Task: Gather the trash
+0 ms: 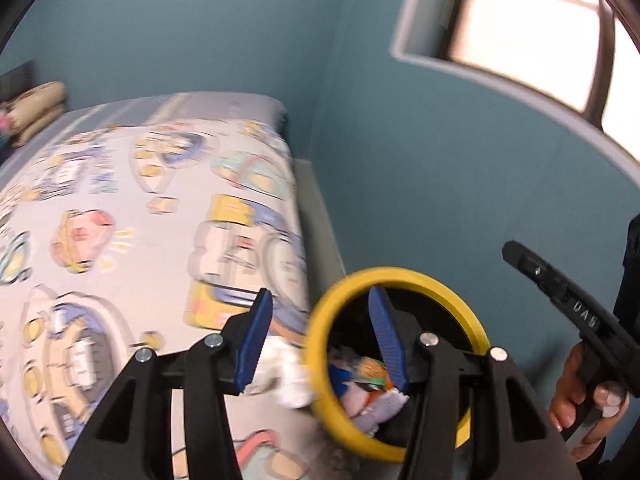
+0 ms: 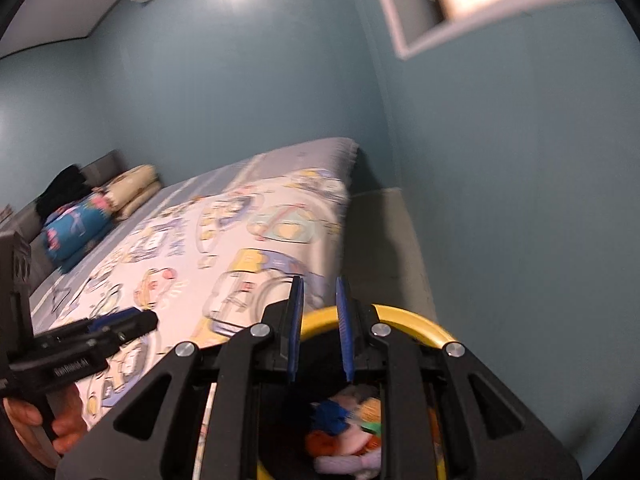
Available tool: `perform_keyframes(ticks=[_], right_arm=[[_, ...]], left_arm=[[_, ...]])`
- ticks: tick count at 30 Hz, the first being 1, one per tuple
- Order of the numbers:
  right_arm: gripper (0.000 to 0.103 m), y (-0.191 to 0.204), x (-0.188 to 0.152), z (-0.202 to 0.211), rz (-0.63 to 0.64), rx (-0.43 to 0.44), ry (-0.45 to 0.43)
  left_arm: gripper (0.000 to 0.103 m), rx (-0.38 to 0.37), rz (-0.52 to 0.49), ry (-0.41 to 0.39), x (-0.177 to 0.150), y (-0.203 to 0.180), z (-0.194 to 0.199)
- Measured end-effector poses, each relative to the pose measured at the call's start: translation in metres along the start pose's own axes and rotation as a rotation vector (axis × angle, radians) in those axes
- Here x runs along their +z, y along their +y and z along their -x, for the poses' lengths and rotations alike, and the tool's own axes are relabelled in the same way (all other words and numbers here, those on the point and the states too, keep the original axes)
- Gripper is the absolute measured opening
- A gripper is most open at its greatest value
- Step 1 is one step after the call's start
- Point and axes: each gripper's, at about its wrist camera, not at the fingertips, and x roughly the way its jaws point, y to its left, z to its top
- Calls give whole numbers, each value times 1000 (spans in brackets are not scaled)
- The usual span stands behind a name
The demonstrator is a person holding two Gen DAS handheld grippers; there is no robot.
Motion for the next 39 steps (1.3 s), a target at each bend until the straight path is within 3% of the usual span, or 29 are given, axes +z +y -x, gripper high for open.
perform_keyframes(ticks=[7, 10, 15, 17, 19, 27, 39], right_arm=[[19, 81, 8, -10, 113, 104, -19], [47, 112, 6, -9, 140, 136, -29], [66, 158, 0, -1, 194, 175, -70], [83, 172, -3, 3, 205, 209, -76], [91, 184, -6, 10, 211, 228, -91], [95, 212, -17, 37, 219, 238, -167], [95, 211, -41, 52, 212, 135, -256]], left_arm=[[71, 211, 71, -209, 0, 64, 90], [81, 315, 72, -288, -7, 79, 121], [95, 436, 103, -411, -25, 93, 176], [95, 477, 110, -444, -32, 94, 194], [95, 507, 112, -461, -39, 93, 209], [95, 579, 155, -490, -61, 89, 241], [95, 595, 245, -555, -88, 86, 260]])
